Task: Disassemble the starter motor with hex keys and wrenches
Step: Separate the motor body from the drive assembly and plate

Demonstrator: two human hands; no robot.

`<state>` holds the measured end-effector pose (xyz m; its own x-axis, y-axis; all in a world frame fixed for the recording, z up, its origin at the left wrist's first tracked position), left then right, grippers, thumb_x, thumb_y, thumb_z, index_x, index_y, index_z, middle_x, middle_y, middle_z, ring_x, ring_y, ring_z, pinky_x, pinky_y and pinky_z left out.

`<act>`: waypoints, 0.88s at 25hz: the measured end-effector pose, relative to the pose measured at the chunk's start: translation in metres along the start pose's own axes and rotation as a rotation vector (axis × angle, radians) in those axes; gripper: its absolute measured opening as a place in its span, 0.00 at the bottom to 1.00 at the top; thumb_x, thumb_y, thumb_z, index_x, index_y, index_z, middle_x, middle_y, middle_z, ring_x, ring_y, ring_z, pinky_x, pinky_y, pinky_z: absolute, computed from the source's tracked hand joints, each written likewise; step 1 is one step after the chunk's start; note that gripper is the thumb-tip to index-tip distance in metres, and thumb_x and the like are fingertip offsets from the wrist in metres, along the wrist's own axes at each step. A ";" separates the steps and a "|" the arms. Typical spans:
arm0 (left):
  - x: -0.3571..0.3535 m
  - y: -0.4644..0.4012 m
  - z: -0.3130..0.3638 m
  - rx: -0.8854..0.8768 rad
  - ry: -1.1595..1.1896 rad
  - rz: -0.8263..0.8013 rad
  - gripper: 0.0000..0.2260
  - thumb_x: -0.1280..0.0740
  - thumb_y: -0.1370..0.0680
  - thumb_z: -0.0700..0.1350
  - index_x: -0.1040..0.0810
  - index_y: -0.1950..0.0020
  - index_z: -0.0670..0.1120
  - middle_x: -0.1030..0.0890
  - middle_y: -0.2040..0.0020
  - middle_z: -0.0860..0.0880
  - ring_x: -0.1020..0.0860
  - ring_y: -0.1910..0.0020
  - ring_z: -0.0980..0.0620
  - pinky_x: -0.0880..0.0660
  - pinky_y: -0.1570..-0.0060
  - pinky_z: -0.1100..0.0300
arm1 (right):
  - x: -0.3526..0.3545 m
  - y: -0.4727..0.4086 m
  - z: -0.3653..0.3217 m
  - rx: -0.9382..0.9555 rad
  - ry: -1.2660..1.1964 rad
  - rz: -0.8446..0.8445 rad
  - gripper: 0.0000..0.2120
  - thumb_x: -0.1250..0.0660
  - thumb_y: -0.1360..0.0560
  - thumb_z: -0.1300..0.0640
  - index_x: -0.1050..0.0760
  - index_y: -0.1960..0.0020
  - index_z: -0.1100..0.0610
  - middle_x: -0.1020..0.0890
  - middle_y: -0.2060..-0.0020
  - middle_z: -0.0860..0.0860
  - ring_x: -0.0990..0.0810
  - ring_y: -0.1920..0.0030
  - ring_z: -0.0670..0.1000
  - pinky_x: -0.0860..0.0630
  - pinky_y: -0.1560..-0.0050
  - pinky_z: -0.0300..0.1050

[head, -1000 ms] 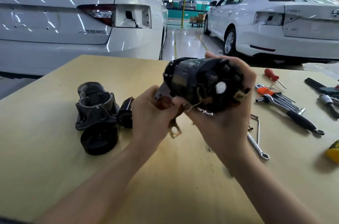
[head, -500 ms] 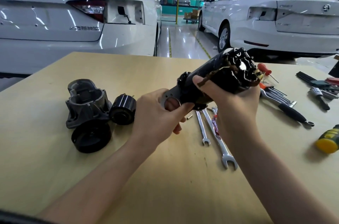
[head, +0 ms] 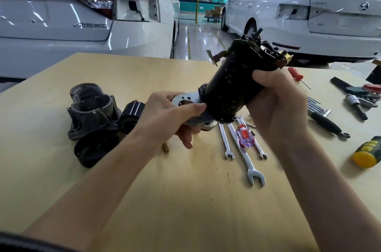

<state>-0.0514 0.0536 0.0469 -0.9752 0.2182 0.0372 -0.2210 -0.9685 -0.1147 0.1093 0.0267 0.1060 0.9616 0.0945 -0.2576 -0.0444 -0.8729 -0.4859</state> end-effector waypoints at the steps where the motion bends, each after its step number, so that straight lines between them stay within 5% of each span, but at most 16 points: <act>1: 0.003 -0.002 -0.001 0.016 0.006 -0.013 0.05 0.26 0.28 0.40 0.20 0.60 0.40 0.22 0.76 0.44 0.27 0.82 0.50 0.28 0.80 0.62 | -0.004 -0.001 -0.002 0.006 -0.020 -0.062 0.15 0.32 0.36 0.56 0.25 0.50 0.58 0.18 0.58 0.49 0.20 0.52 0.52 0.23 0.51 0.51; 4: 0.008 -0.008 -0.007 0.065 -0.038 -0.105 0.08 0.21 0.35 0.44 0.19 0.65 0.45 0.24 0.76 0.46 0.29 0.82 0.50 0.30 0.81 0.63 | -0.009 0.000 -0.011 0.069 0.073 -0.137 0.11 0.27 0.35 0.55 0.21 0.53 0.53 0.17 0.59 0.46 0.18 0.54 0.50 0.24 0.52 0.46; 8: 0.014 -0.014 -0.011 0.070 -0.033 -0.156 0.11 0.22 0.39 0.51 0.20 0.66 0.47 0.27 0.76 0.47 0.32 0.81 0.50 0.33 0.81 0.63 | -0.014 0.004 -0.011 0.088 0.131 -0.133 0.21 0.18 0.46 0.44 0.17 0.56 0.50 0.15 0.58 0.48 0.17 0.51 0.54 0.21 0.46 0.53; 14: 0.009 -0.011 0.007 -0.140 -0.132 -0.073 0.11 0.30 0.25 0.49 0.25 0.60 0.43 0.23 0.73 0.47 0.28 0.78 0.51 0.31 0.77 0.62 | -0.008 0.005 -0.014 0.104 0.113 0.003 0.12 0.24 0.42 0.54 0.19 0.60 0.52 0.17 0.64 0.47 0.18 0.57 0.54 0.21 0.50 0.55; 19: 0.005 -0.006 0.017 -0.280 -0.185 0.007 0.04 0.32 0.22 0.45 0.21 0.57 0.47 0.18 0.64 0.53 0.20 0.63 0.58 0.23 0.62 0.66 | -0.005 0.005 -0.017 0.082 0.085 0.041 0.09 0.25 0.39 0.51 0.19 0.60 0.52 0.18 0.64 0.46 0.18 0.57 0.50 0.20 0.50 0.52; 22: -0.010 -0.010 0.005 -0.188 0.008 -0.105 0.09 0.35 0.24 0.50 0.20 0.49 0.47 0.15 0.50 0.47 0.17 0.49 0.52 0.21 0.48 0.60 | -0.003 0.006 -0.012 0.027 0.008 0.081 0.08 0.25 0.39 0.51 0.18 0.61 0.52 0.18 0.65 0.48 0.18 0.59 0.50 0.20 0.55 0.50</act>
<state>-0.0398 0.0605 0.0522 -0.9464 0.3189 0.0506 -0.3193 -0.9009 -0.2941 0.1092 0.0153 0.1134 0.9569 0.0203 -0.2898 -0.1288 -0.8645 -0.4859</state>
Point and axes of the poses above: each hand's wrist, its own y-axis away from the middle knuckle, its own x-axis out of the back of the hand, z = x × y, the point moved 10 cm from there along -y, towards the middle knuckle
